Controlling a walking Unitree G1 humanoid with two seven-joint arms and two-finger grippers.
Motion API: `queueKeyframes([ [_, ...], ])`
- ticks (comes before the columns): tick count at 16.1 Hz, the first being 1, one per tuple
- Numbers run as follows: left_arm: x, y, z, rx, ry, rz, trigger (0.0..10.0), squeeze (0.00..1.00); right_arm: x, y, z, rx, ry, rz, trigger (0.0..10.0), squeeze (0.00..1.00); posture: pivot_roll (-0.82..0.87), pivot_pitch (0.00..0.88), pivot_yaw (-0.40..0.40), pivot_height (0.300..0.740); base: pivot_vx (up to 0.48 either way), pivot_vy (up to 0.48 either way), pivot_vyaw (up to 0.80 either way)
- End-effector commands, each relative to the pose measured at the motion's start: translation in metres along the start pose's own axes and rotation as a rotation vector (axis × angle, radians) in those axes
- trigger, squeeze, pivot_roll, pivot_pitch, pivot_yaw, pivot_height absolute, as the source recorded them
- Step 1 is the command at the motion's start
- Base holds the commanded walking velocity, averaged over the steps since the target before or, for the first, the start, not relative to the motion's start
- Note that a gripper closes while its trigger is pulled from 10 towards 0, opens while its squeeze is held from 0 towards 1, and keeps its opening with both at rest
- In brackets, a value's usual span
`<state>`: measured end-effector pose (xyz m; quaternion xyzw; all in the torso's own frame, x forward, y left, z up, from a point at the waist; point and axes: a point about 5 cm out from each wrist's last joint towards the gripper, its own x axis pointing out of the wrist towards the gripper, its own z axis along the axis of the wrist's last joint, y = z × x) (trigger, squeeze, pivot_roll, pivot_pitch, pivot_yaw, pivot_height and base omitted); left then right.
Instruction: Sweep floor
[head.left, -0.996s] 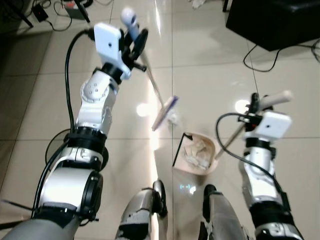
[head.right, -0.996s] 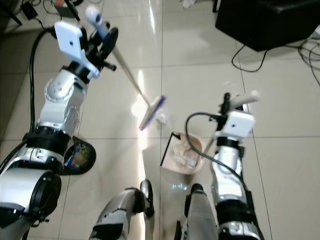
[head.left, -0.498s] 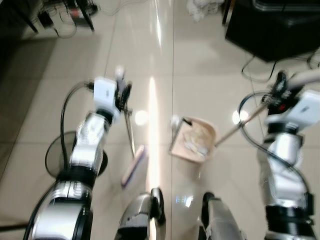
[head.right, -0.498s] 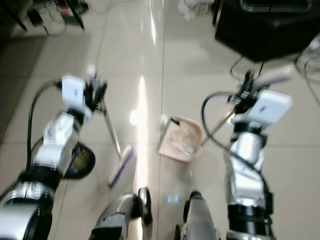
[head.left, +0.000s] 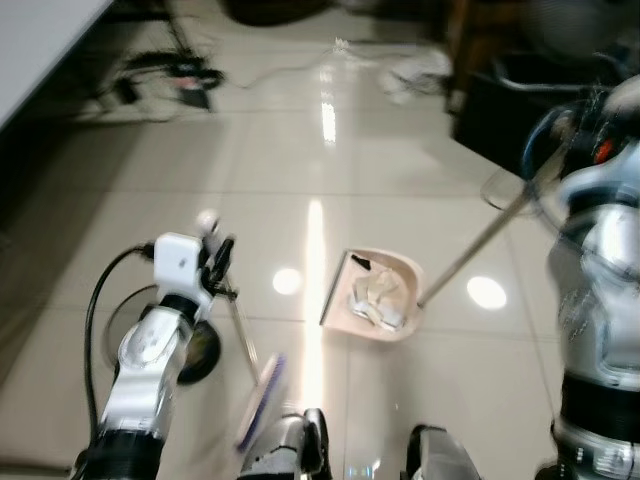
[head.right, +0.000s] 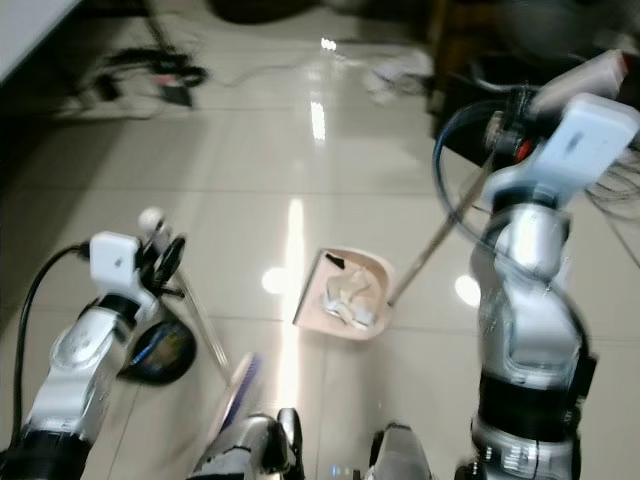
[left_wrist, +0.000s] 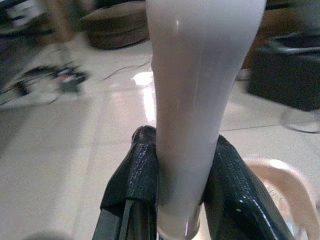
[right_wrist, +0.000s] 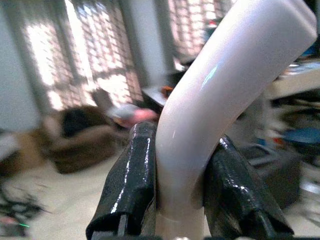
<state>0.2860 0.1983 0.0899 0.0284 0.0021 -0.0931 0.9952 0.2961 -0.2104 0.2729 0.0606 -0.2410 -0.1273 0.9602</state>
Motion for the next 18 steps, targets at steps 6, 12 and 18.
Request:
queueKeyframes([
  [6, 0.003, -0.015, 0.029, 0.031, -0.07, 0.052, 10.0, 0.0, 0.012, 0.006, 0.02, 0.07, -0.028, 0.045, 10.0, 0.0, -0.04, 0.073, 0.075, 0.74, 0.0, 0.0, 0.8],
  [12, -0.011, -0.018, 0.027, 0.012, -0.056, 0.065, 10.0, 0.0, 0.02, 0.003, 0.022, 0.101, -0.026, 0.021, 10.0, 0.0, -0.05, 0.104, 0.069, 0.74, 0.0, 0.0, 0.8],
  [18, -0.008, -0.028, 0.029, -0.014, -0.065, 0.018, 10.0, 0.0, 0.023, -0.004, 0.031, 0.17, -0.075, -0.031, 10.0, 0.0, -0.05, 0.077, 0.075, 0.74, 0.0, 0.0, 0.67],
])
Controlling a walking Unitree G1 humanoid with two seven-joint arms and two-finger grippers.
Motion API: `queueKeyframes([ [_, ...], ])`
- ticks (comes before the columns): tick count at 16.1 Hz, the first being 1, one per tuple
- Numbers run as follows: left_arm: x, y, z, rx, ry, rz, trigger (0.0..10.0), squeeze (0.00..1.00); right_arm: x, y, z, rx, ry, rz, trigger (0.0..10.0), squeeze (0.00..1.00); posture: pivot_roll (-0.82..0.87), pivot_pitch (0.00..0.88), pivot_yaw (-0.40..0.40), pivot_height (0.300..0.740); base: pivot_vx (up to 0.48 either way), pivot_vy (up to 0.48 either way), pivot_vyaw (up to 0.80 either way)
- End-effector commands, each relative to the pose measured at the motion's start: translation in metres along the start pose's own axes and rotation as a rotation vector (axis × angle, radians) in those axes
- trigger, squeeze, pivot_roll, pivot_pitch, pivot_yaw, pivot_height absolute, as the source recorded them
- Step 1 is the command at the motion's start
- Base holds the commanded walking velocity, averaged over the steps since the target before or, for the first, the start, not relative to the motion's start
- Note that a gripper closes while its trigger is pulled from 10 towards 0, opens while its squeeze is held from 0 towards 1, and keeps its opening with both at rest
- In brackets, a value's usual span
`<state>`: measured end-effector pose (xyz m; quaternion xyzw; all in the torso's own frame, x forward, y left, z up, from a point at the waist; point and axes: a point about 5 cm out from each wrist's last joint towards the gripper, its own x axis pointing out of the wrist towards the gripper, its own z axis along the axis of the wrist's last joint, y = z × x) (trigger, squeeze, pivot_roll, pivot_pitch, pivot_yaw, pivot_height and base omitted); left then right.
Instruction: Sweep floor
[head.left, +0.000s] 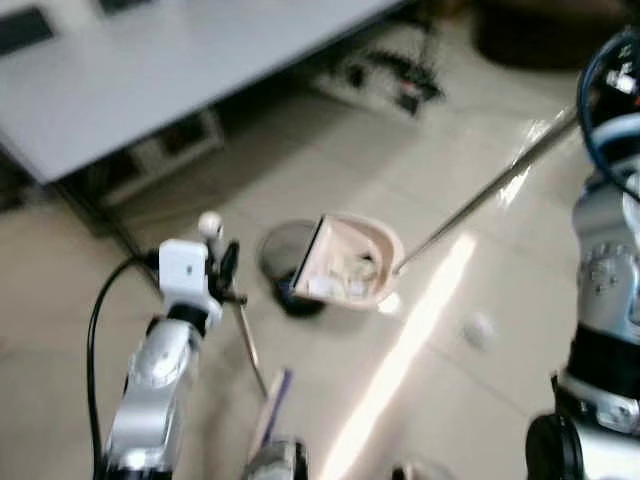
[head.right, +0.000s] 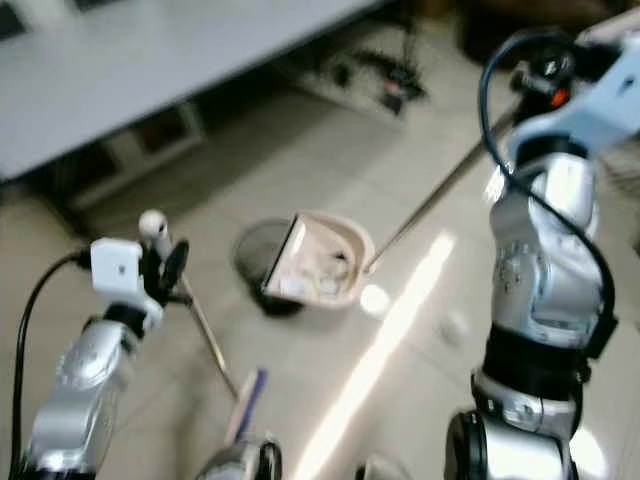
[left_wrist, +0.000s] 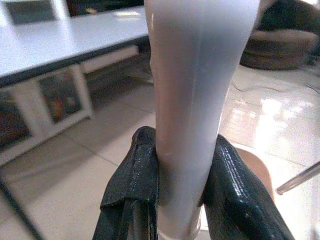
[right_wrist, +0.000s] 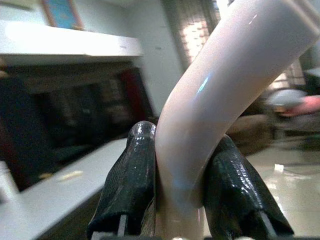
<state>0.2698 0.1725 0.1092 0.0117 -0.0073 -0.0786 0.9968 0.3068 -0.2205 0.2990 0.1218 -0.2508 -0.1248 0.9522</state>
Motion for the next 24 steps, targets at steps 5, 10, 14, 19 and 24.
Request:
queueKeyframes([
  [5, 0.006, 0.005, 0.016, 0.002, -0.058, 0.031, 10.0, 0.0, -0.002, -0.001, 0.006, 0.043, -0.039, 0.005, 10.0, 0.0, -0.04, 0.073, 0.059, 0.74, 0.168, 0.0, 0.0],
  [10, 0.012, 0.004, 0.021, 0.047, -0.065, 0.029, 10.0, 0.0, 0.001, -0.001, -0.004, 0.052, -0.013, 0.008, 10.0, 0.0, 0.0, 0.069, 0.021, 0.74, 0.322, 0.0, 0.0],
  [14, 0.007, 0.008, 0.018, 0.048, -0.059, 0.078, 10.0, 0.0, 0.005, 0.001, -0.011, 0.08, 0.013, 0.031, 10.0, 0.0, 0.01, 0.06, -0.018, 0.74, 0.327, 0.0, 0.0],
  [19, 0.008, 0.002, 0.016, 0.046, -0.06, 0.067, 10.0, 0.0, 0.01, 0.001, -0.009, 0.089, -0.011, 0.039, 10.0, 0.0, 0.0, 0.056, 0.0, 0.74, 0.325, 0.0, -0.4],
  [24, 0.007, 0.01, 0.017, 0.063, -0.064, 0.072, 10.0, 0.0, 0.005, -0.001, -0.012, 0.113, -0.02, 0.043, 10.0, 0.0, 0.01, 0.033, 0.006, 0.74, 0.334, 0.0, 0.0],
])
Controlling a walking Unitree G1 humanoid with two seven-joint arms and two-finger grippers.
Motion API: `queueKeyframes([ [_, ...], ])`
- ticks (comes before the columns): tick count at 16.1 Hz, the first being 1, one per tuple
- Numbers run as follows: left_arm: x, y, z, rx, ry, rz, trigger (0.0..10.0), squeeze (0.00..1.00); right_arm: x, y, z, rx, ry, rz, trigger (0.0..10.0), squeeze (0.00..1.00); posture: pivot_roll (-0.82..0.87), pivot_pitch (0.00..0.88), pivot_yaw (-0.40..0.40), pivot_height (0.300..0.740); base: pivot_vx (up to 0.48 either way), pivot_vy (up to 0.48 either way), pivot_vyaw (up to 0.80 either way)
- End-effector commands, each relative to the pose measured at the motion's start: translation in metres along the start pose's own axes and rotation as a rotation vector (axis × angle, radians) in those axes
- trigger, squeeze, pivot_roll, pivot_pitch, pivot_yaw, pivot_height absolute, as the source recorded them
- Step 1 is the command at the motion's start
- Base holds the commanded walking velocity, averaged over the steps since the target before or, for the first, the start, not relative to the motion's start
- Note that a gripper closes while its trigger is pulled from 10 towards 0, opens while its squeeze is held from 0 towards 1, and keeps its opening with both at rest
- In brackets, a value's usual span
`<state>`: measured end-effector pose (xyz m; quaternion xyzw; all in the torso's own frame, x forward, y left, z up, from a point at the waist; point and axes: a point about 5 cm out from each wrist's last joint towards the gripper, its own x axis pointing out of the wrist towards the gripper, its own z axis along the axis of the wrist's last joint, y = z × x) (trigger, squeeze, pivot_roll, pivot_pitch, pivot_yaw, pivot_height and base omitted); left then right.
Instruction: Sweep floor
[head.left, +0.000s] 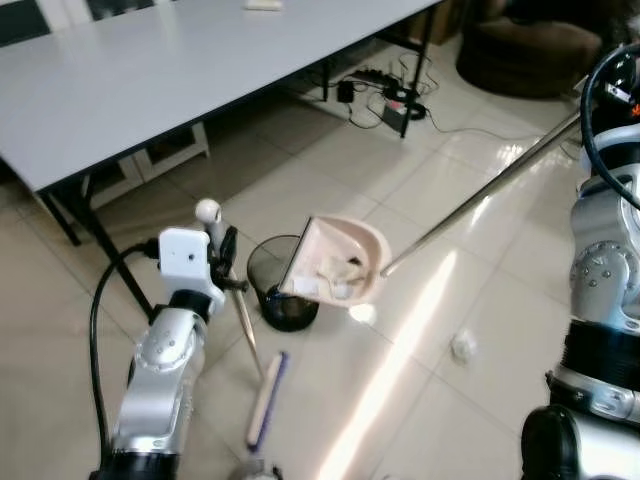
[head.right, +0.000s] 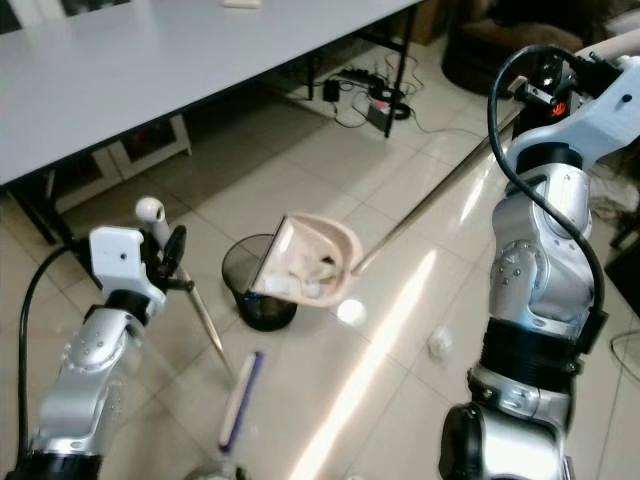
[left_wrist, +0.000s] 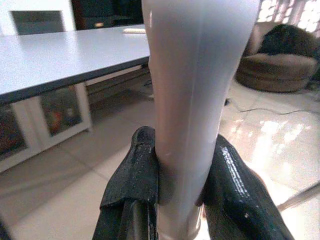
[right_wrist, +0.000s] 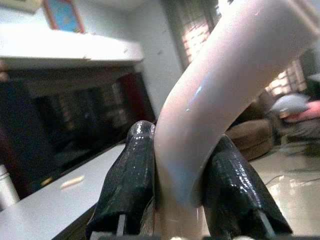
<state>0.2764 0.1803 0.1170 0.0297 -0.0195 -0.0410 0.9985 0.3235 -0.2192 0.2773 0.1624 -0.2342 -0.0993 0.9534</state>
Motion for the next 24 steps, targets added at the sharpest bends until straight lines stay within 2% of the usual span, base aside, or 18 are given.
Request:
queueKeyframes([
  [1, 0.002, 0.001, 0.009, 0.035, -0.043, -0.012, 10.0, 0.0, 0.0, 0.003, 0.012, 0.019, -0.063, 0.029, 10.0, 0.0, 0.01, 0.029, 0.006, 0.74, 0.356, 0.0, 0.0],
  [11, -0.003, 0.001, 0.0, 0.075, -0.017, -0.057, 10.0, 0.0, -0.002, 0.003, 0.009, 0.024, -0.065, 0.043, 10.0, 0.0, 0.0, 0.015, 0.022, 0.74, 0.359, 0.0, 0.0],
  [18, -0.003, -0.004, -0.003, 0.055, -0.01, -0.051, 10.0, 0.0, -0.001, 0.008, 0.008, 0.031, -0.05, 0.085, 10.0, 0.0, 0.01, 0.023, 0.015, 0.74, 0.36, 0.0, 0.0],
  [21, -0.006, 0.007, -0.004, 0.069, -0.003, -0.019, 10.0, 0.0, 0.0, 0.008, 0.008, 0.025, -0.054, 0.087, 10.0, 0.0, 0.01, 0.027, 0.008, 0.74, 0.361, 0.0, 0.0],
  [24, -0.007, 0.011, -0.005, 0.096, -0.003, -0.02, 10.0, 0.0, 0.0, 0.007, 0.005, 0.032, -0.042, 0.085, 10.0, 0.0, 0.02, 0.021, 0.004, 0.74, 0.358, 0.0, 0.0],
])
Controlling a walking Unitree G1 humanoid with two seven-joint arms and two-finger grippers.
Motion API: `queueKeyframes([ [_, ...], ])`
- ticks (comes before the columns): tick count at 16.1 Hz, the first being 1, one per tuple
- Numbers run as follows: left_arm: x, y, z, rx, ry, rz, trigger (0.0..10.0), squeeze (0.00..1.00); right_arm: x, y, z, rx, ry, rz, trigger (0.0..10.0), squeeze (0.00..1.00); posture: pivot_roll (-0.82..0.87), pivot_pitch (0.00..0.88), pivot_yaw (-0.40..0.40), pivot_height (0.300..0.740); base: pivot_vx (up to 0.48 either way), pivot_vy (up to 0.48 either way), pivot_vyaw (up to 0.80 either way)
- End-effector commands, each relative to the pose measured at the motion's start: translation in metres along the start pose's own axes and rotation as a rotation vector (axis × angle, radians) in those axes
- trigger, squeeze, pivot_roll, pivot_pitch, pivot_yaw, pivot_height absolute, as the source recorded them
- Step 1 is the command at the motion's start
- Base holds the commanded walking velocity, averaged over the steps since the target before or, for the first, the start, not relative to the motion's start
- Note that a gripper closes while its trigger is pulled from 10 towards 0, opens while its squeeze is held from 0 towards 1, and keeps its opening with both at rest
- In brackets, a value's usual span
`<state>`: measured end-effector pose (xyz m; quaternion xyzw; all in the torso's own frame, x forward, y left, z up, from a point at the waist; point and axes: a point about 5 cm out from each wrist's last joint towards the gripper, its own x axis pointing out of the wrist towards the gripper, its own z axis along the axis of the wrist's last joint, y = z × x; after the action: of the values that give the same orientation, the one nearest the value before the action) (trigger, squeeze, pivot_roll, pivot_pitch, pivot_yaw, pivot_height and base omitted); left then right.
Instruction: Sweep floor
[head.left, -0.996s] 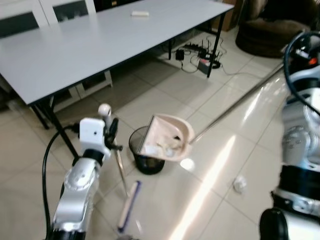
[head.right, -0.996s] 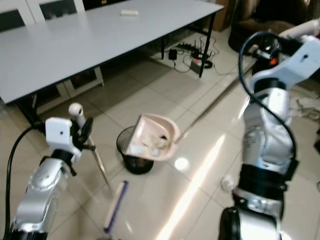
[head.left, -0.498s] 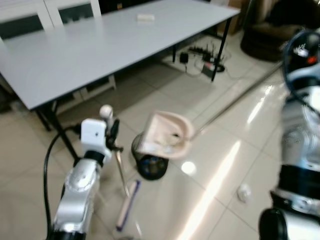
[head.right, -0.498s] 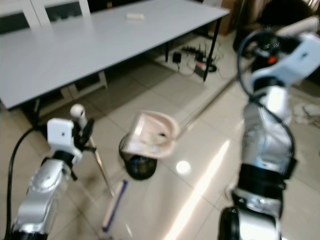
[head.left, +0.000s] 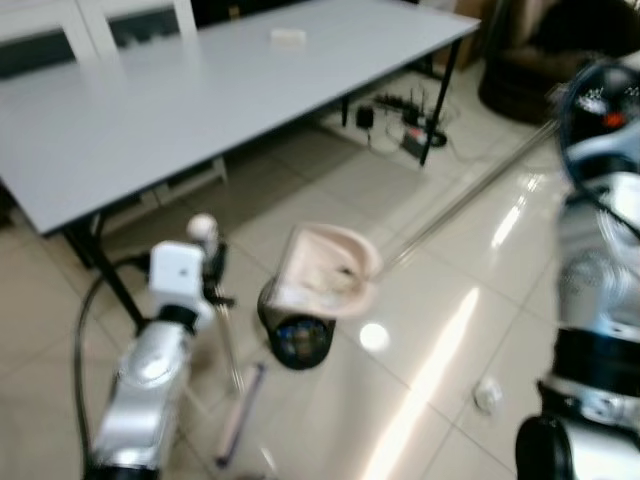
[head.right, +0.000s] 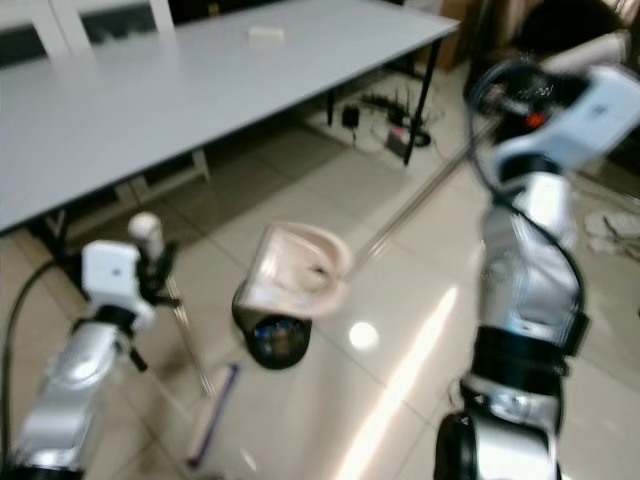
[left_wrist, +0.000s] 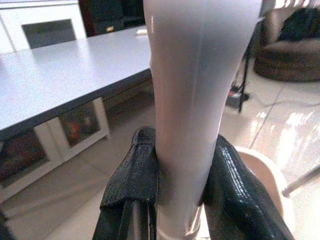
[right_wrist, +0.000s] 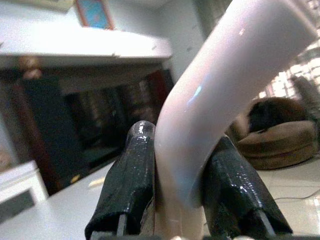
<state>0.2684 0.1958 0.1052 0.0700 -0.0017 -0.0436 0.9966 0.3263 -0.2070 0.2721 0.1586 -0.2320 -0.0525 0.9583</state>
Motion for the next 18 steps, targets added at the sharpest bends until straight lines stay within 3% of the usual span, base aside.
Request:
queueKeyframes([
  [1, 0.002, -0.002, 0.008, 0.02, -0.042, -0.011, 10.0, 0.0, 0.002, -0.002, 0.014, 0.018, -0.062, -0.003, 10.0, 0.0, 0.02, 0.024, 0.006, 0.74, 0.364, 0.0, 0.0],
  [13, 0.003, -0.007, 0.006, 0.014, -0.038, -0.033, 10.0, 0.0, -0.002, -0.001, 0.007, -0.013, -0.036, -0.004, 10.0, 0.0, 0.01, 0.032, 0.016, 0.74, 0.358, 0.0, 0.0],
  [18, 0.004, -0.011, 0.006, 0.02, -0.037, -0.047, 10.0, 0.0, -0.005, 0.005, -0.007, -0.065, 0.041, 0.043, 10.0, 0.0, 0.02, 0.046, 0.015, 0.74, 0.352, 0.0, 0.0],
])
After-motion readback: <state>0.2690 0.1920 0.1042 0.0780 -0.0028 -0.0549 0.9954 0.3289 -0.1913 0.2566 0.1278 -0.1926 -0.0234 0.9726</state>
